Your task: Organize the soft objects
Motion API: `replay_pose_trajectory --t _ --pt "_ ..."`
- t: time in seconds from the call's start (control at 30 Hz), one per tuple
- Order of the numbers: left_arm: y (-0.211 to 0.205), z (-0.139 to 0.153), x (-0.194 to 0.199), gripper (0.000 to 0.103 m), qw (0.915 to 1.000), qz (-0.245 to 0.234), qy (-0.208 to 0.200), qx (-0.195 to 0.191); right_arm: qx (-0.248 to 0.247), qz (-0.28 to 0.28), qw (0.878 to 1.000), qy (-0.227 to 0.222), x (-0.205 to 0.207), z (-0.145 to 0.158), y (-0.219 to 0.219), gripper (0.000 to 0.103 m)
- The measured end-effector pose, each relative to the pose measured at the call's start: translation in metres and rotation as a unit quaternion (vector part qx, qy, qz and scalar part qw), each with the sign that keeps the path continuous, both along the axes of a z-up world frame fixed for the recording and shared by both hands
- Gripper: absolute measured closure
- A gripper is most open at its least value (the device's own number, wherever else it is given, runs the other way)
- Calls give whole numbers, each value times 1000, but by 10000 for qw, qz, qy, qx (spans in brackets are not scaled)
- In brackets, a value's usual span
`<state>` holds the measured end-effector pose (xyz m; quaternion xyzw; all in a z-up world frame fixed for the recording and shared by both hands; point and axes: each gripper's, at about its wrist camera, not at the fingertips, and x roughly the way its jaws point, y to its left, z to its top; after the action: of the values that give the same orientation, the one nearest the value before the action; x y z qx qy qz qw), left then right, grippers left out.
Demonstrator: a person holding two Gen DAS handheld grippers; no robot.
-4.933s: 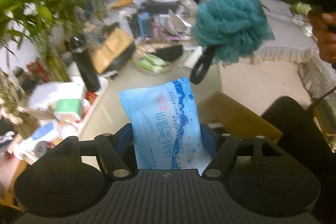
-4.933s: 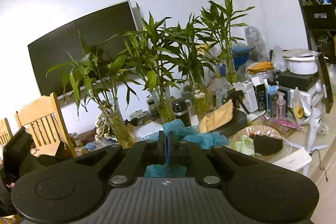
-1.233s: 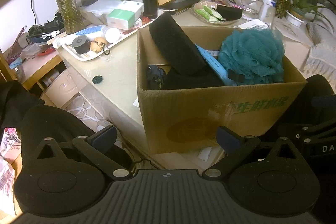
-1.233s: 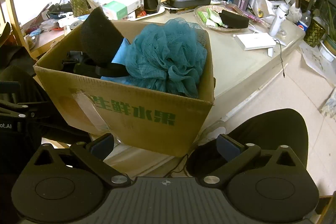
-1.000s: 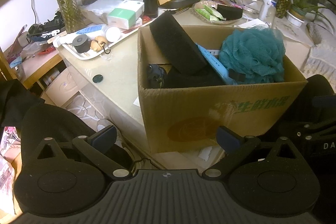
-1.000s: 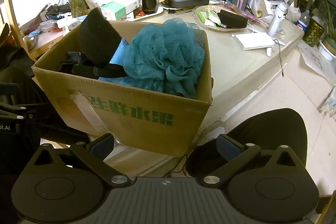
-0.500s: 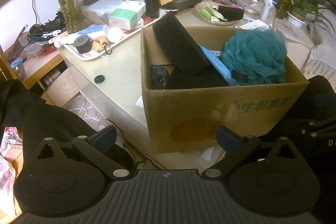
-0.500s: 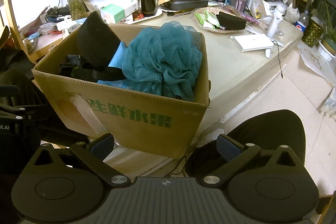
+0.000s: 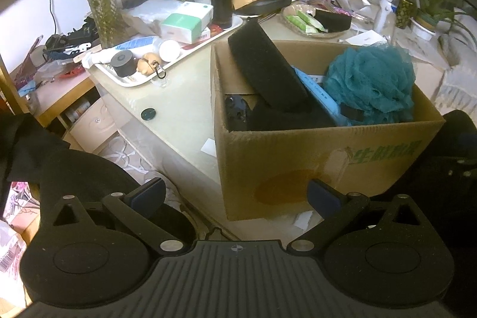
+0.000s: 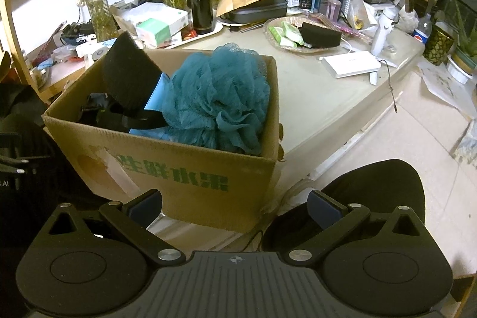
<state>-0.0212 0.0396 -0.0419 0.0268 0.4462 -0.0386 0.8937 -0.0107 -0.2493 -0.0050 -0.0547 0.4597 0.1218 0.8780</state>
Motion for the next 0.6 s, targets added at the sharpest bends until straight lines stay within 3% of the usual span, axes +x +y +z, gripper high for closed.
replay_pose_trajectory --t 0.6 --pt "-1 0 -2 0 10000 -60 -17 -22 92 -71 9999 -36 1 2 -1 0"
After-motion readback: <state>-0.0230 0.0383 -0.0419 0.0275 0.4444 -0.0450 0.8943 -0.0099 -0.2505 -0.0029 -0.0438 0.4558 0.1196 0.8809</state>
